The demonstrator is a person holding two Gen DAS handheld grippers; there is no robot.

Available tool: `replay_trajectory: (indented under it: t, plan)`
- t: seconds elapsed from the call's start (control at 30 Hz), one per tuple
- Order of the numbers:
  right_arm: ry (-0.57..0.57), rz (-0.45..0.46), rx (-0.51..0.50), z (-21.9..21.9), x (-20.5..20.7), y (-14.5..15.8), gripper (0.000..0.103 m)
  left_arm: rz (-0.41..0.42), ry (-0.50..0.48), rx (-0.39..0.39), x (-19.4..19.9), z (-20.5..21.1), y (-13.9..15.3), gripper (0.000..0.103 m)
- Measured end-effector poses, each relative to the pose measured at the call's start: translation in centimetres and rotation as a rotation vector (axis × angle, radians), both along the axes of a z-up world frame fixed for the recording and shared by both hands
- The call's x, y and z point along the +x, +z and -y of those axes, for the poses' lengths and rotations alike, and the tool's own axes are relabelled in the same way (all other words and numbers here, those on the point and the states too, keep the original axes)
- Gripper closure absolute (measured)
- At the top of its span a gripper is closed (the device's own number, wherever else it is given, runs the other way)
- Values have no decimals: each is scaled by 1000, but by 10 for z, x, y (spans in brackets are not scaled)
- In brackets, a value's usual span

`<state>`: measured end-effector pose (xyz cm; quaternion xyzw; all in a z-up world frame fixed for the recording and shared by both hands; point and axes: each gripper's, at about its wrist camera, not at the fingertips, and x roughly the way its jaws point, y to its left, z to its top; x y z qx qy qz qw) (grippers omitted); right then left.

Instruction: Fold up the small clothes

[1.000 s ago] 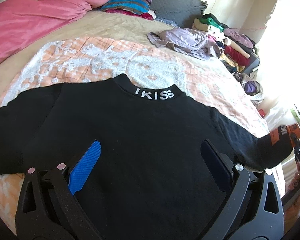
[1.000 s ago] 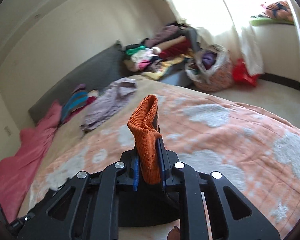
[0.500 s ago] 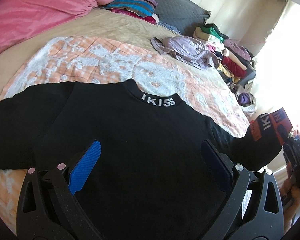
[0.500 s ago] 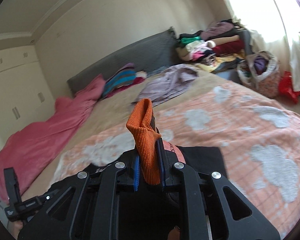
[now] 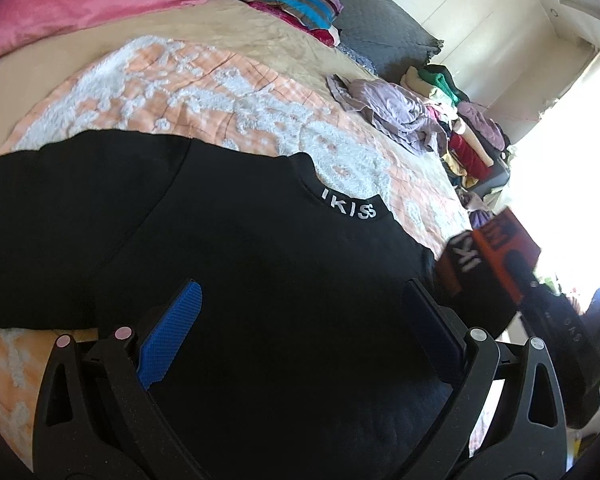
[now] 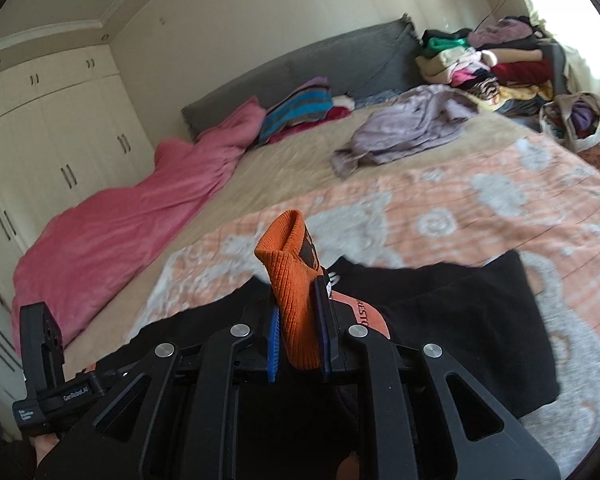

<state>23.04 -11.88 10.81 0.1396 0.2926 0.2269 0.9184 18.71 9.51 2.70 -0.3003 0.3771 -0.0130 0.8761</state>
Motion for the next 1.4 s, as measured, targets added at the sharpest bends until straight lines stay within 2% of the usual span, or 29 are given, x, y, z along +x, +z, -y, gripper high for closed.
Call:
replay_trajectory:
  t: [0.13, 0.23, 0.33, 0.37, 0.57, 0.73, 0.87, 0.97, 1.0, 1.03, 1.07, 1.1, 1.2, 1.4]
  plan:
    - [33, -29, 20, -19, 4, -9, 89, -5, -7, -21, -1, -3, -6, 16]
    - [69, -56, 48, -28, 7, -14, 86, -9, -12, -50, -1, -7, -12, 28]
    - [93, -73, 80, -30, 7, -17, 77, -18, -19, -72, -1, -9, -18, 36]
    - [98, -74, 91, -29, 7, -17, 72, -19, -22, -84, 0, -10, -20, 40]
    - [103, -59, 111, -15, -5, -14, 66, -28, -54, -133, 1, -7, -29, 51]
    - [74, -94, 100, 3, -15, -21, 60, -55, -103, -172, 7, 3, -39, 63]
    - [50, -110, 87, 19, -31, -29, 56, -97, -122, -160, 12, 16, -50, 63]
    - [23, -110, 76, 31, -45, -34, 53, -101, -119, -116, 16, 25, -50, 65]
    - [14, -108, 74, 34, -49, -36, 53, -102, -118, -104, 17, 28, -49, 70]
    - [6, -109, 73, 37, -52, -37, 53, -103, -119, -96, 20, 29, -49, 82]
    - [0, -111, 75, 41, -55, -38, 53, -102, -124, -79, 22, 34, -48, 89]
    - [-6, -116, 80, 45, -58, -40, 53, -101, -125, -66, 23, 35, -47, 90]
    - [-15, -126, 79, 52, -60, -42, 53, -75, -139, -5, 24, 43, -38, 96]
    - [-46, -122, 67, 65, -64, -43, 53, 62, -135, 45, 12, 37, 6, 97]
